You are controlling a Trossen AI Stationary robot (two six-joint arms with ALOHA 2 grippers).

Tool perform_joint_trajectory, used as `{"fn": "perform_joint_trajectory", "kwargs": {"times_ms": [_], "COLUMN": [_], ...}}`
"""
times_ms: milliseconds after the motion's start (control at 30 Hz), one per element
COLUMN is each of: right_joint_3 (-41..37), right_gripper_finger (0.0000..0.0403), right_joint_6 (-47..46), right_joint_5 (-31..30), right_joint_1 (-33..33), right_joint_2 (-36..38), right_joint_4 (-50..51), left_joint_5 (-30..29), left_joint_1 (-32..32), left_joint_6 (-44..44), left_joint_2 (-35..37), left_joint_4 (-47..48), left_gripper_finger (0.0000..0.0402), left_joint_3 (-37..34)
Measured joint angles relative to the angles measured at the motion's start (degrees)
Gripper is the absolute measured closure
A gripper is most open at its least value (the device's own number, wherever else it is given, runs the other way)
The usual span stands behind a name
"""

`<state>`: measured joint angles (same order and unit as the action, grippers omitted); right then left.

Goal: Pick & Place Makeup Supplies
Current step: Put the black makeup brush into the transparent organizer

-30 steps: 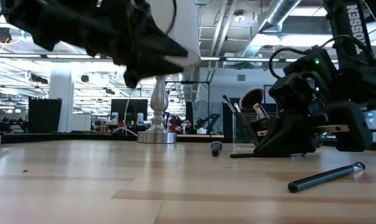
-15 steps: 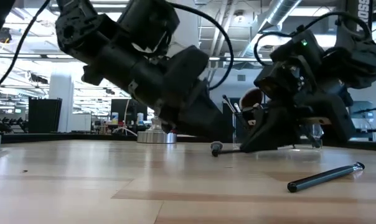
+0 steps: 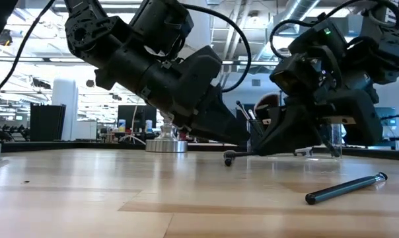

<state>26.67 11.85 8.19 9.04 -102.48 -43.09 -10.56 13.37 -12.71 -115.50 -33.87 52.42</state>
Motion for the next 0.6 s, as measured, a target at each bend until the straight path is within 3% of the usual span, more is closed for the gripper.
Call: {"fn": "perform_joint_trajectory", "kwargs": {"times_ms": [333,600], "right_joint_3": [5.31,7.17], "right_gripper_finger": [0.0398,0.0398], "right_joint_6": [2.3,3.75], "right_joint_5": [-1.32,-2.62], "right_joint_1": [0.35,0.65], "right_joint_2": [0.04,0.09], "right_joint_4": [8.78,10.0], "left_joint_5": [2.6,3.21], "left_joint_1": [0.13,0.17], "left_joint_6": [-5.99,-7.26], "left_joint_2": [-0.11,-0.13], "left_joint_4": [1.25,4.15], "left_gripper_finger": [0.0215,0.0215], "left_joint_3": [-0.02,-0.04]}}
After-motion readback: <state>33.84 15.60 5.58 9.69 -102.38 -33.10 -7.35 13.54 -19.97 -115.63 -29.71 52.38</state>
